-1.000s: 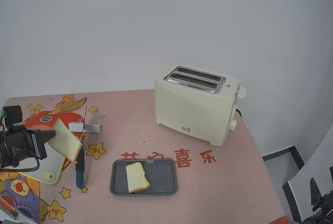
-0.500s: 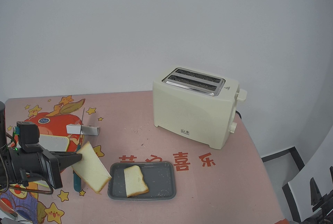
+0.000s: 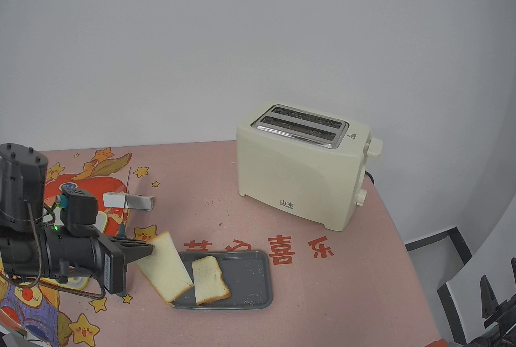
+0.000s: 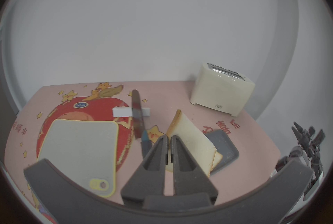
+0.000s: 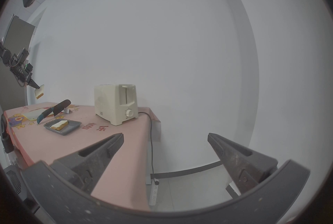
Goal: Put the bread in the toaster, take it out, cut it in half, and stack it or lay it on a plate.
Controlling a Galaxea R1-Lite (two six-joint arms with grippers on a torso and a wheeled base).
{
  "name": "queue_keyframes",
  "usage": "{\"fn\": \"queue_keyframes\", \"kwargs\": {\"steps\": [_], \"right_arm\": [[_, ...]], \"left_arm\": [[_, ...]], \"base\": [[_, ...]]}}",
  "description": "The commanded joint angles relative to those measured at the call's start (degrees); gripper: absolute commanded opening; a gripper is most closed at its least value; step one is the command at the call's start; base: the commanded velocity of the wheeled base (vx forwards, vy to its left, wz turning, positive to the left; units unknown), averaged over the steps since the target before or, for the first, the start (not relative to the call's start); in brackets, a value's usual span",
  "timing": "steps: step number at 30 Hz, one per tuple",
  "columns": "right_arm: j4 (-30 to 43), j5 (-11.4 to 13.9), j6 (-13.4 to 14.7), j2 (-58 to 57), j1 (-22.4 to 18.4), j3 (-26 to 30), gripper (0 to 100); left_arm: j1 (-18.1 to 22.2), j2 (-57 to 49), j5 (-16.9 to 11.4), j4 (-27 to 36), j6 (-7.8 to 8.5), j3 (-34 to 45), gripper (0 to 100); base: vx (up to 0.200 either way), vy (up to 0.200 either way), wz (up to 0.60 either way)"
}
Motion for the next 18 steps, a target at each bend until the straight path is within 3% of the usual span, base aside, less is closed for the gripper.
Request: {"fn": "queue_keyframes", "kwargs": {"steps": [1,9,13,16,17,18], "right_arm": [[-0.01,-0.03,-0.02,0.09,0.05,0.88,100],[-0.01,-0.03,-0.02,0.09,-0.04,0.88,100],[-0.01,0.06,-0.02,0.09,0.05,0.88,100],[-0.01,0.06,-0.02,0.09,0.05,0.88,100],[-0.01,-0.03,-0.02,0.09,-0.04,0.88,100],[-0.01,0.06,-0.02,0.09,0.05,0.88,100]], "left_arm": [[1.15,3.41,-2.93,-0.05,1.47,-1.06,0],[2.82,6.49,-4.25,-0.14,3.23,-2.56,0],[5.45,10.97,-5.04,-4.80,5.69,-2.56,0],[5.81,12.64,-6.01,-6.64,5.87,-2.56,0],[5.89,13.17,-8.38,-7.26,5.52,-2.91,0],[5.89,13.25,-8.82,-7.26,5.52,-2.99,0]], "base": [[0.000,0.000,0.00],[0.000,0.000,0.00],[0.000,0.000,0.00],[0.000,0.000,0.00],[0.000,0.000,0.00],[0.000,0.000,0.00]]}}
